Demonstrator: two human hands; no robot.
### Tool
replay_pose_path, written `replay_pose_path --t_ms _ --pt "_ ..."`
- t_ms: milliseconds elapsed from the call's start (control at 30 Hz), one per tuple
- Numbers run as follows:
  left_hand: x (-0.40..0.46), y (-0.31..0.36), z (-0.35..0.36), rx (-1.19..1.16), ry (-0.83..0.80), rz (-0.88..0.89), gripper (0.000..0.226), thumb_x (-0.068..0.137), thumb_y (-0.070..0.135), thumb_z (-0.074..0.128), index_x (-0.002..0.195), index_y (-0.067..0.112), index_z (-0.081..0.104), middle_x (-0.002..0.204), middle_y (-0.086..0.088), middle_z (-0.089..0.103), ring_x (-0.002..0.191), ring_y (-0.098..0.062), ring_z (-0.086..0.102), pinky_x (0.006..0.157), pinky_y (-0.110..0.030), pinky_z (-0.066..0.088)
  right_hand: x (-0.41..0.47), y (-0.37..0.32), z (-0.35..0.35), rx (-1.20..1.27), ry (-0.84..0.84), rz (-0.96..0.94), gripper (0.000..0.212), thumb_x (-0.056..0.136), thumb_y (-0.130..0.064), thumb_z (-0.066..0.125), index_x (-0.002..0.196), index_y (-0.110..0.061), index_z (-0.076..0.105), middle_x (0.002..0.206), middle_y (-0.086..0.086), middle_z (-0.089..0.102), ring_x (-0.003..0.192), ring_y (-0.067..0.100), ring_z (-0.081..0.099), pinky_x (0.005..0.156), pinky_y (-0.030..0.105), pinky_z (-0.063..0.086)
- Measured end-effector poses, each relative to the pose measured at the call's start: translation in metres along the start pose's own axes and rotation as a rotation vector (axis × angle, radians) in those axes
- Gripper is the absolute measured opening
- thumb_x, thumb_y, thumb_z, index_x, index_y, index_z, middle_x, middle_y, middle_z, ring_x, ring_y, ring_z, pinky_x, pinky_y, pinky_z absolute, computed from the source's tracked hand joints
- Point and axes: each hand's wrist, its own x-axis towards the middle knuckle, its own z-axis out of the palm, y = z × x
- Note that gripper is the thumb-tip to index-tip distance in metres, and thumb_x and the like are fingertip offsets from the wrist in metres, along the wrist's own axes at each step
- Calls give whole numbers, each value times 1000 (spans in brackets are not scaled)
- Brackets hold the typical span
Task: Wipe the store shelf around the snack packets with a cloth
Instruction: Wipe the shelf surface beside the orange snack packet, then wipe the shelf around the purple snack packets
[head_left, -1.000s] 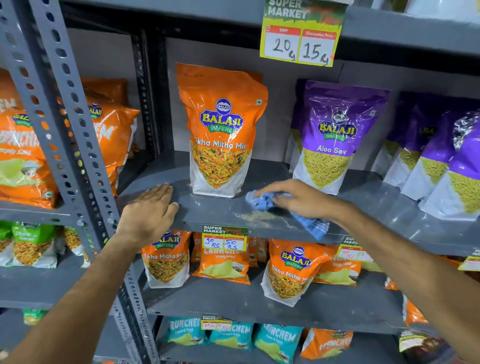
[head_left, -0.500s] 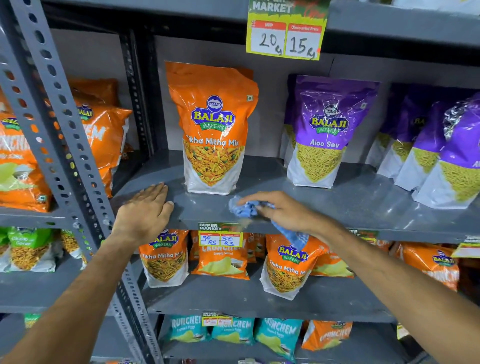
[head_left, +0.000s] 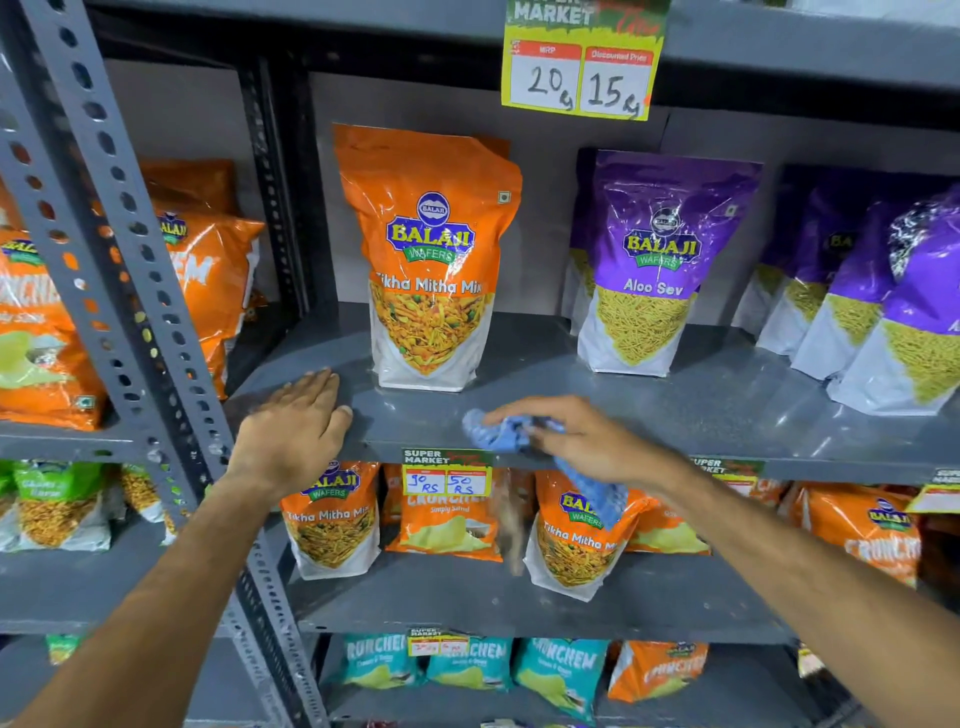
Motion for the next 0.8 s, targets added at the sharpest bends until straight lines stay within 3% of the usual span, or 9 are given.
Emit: replay_pose_path --t_ms 67,133,267,467,600,667,800 --pt "1 0 1 0 5 -1 80 96 55 13 161 12 29 170 -6 25 158 -19 20 130 -38 14 7 21 -24 28 177 86 35 100 -3 56 129 -20 66 130 -4 68 122 -1 60 104 23 42" --pt "1 0 2 6 12 5 79 96 55 14 161 11 29 170 -6 25 158 -19 20 129 -37 12 23 48 -41 -160 304 228 41 101 -6 54 134 -28 63 134 0 67 126 13 60 104 31 43" --pt "2 -2 4 -1 18 9 78 97 54 14 161 12 29 170 -5 26 158 -18 20 128 -35 10 68 71 -34 -420 204 360 46 102 -15 48 145 -32 52 154 -2 50 141 24 46 113 35 36" --pt "4 -6 8 21 25 16 78 98 56 14 160 13 31 169 -5 28 157 -19 22 130 -39 14 74 42 -1 -468 155 282 45 101 -16 44 143 -33 52 153 -5 49 136 24 50 107 41 43" --pt "1 -7 9 3 54 17 84 95 60 7 157 11 37 166 -9 35 155 -24 30 127 -50 27 32 19 10 -469 120 202 51 100 -11 44 143 -36 52 157 -12 45 142 16 44 111 38 41" --pt "-9 1 6 -14 83 64 82 98 56 8 157 7 38 165 -11 37 154 -25 32 128 -46 26 11 12 11 -459 93 182 52 99 -11 45 142 -40 52 157 -16 44 144 12 42 113 36 40" --pt "-36 52 5 -105 111 252 69 105 49 18 163 12 20 171 -4 19 156 -19 24 128 -32 15 -15 12 0 -417 72 189 51 101 -11 46 140 -42 54 154 -18 46 146 7 38 117 34 35"
